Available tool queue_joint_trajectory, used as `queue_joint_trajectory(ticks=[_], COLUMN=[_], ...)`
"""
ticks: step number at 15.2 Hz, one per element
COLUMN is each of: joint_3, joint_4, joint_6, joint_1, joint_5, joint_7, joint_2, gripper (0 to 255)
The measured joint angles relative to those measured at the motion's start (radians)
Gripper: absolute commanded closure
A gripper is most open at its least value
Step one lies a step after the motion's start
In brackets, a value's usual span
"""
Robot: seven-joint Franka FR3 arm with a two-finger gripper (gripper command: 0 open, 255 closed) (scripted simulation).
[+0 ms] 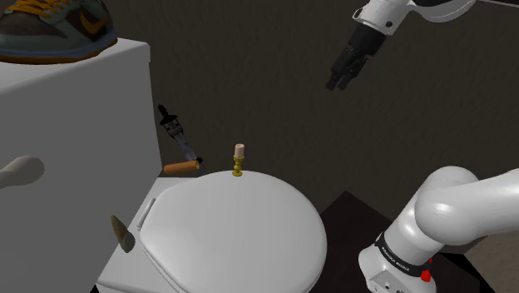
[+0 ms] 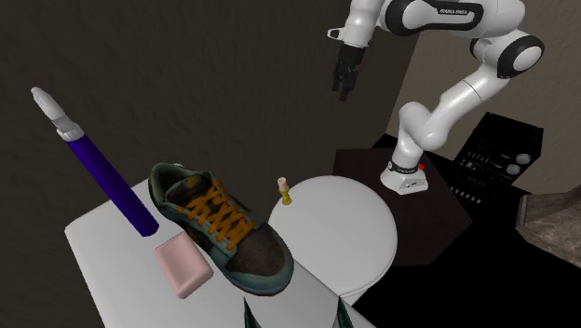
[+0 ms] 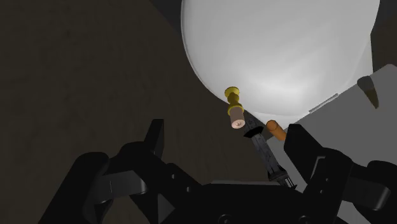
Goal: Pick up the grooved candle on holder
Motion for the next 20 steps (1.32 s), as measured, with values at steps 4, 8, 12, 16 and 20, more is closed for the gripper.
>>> queue_joint_trajectory(ticks=[4,8,12,16,20], joint_3=[0.041,0.123,0.192,0.272,0.339], joint_4=[-0.025,-0.065,-0.082,-0.076,-0.053], joint_6=[0.052,0.171,0.28,0.386,0.476], joint_1=[0.0,0.001,-0.008,-0.019,-0.037], joint_5=[0.003,0.006,-0.009,-0.039,-0.097], joint_7=[0.045,0.136,0.221,0.332,0.447], joint_2=[0.027,0.109,0.205,0.328,0.461], gripper=[0,0,0,0,0])
